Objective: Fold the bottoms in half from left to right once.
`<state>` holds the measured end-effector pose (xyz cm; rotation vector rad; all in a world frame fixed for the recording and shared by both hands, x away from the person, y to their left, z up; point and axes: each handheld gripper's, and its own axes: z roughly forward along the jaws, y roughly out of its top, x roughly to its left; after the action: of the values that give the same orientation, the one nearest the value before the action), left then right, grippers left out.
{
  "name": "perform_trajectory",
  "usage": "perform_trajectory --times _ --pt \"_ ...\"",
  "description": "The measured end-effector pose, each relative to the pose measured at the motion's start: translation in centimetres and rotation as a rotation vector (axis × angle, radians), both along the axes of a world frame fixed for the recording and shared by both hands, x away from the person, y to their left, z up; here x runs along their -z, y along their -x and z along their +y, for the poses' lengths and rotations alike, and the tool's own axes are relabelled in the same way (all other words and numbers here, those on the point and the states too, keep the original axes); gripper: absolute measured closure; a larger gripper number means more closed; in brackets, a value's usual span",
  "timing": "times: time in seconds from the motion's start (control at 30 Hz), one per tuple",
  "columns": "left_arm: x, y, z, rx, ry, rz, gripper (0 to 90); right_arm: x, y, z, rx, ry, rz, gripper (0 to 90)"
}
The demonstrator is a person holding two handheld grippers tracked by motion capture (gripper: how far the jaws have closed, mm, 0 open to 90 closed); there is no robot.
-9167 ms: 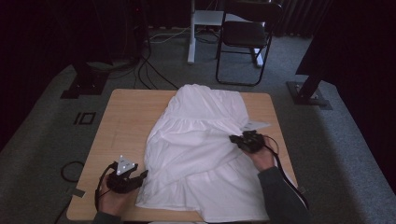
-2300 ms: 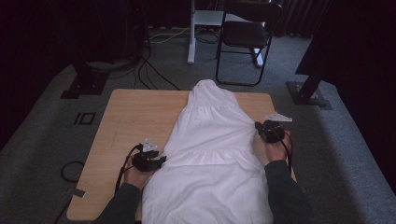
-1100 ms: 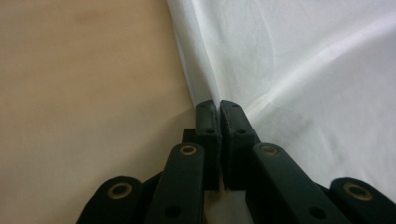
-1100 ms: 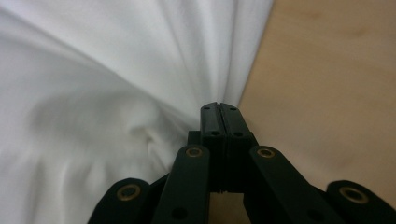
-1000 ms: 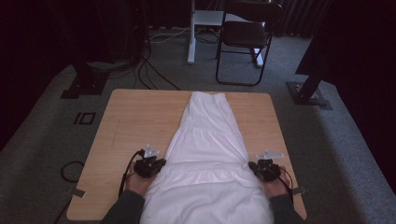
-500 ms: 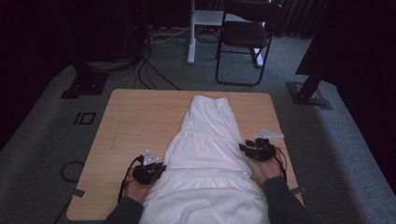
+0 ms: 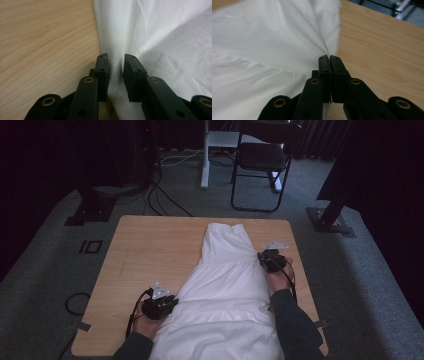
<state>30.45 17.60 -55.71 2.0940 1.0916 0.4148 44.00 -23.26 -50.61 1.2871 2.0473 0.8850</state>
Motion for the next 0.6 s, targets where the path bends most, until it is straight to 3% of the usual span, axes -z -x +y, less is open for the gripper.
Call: perform_trajectory --times 0.13,0.2,0.23,0.27,0.33,0.47,0.53,0.6 --pt "0.0 0.1 -0.2 0.005 -0.007 0.000 73.9 3.3 -0.8 -0.5 -0.008 -0.019 0.105 87.8" --pt "-0.3 -0.2 -0.1 0.024 0.006 0.033 69.0 4.5 -1.0 -0.5 -0.009 -0.049 0.135 87.6" --pt "-0.5 -0.4 -0.1 0.026 -0.004 0.046 65.2 4.7 -1.0 -0.5 -0.004 -0.068 0.130 87.6" --pt "-0.9 -0.6 -0.1 0.030 -0.001 0.035 60.9 4.6 -1.0 -0.5 -0.003 -0.071 0.136 87.5" --pt "-2.4 -1.4 0.1 0.031 0.041 0.003 56.0 4.5 -1.1 -0.5 -0.018 -0.060 0.146 87.4" --pt "-6.4 -4.2 -1.0 0.022 0.081 -0.100 49.7 4.5 -1.1 -0.6 -0.015 -0.086 0.163 87.3" --pt "-7.4 -6.4 -2.4 0.026 0.083 -0.120 48.9 4.5 -1.1 -0.6 -0.008 -0.093 0.166 87.3" --pt "-7.5 -8.9 -4.1 0.035 0.090 -0.108 48.9 4.5 -1.1 -0.6 -0.007 -0.093 0.167 87.3"
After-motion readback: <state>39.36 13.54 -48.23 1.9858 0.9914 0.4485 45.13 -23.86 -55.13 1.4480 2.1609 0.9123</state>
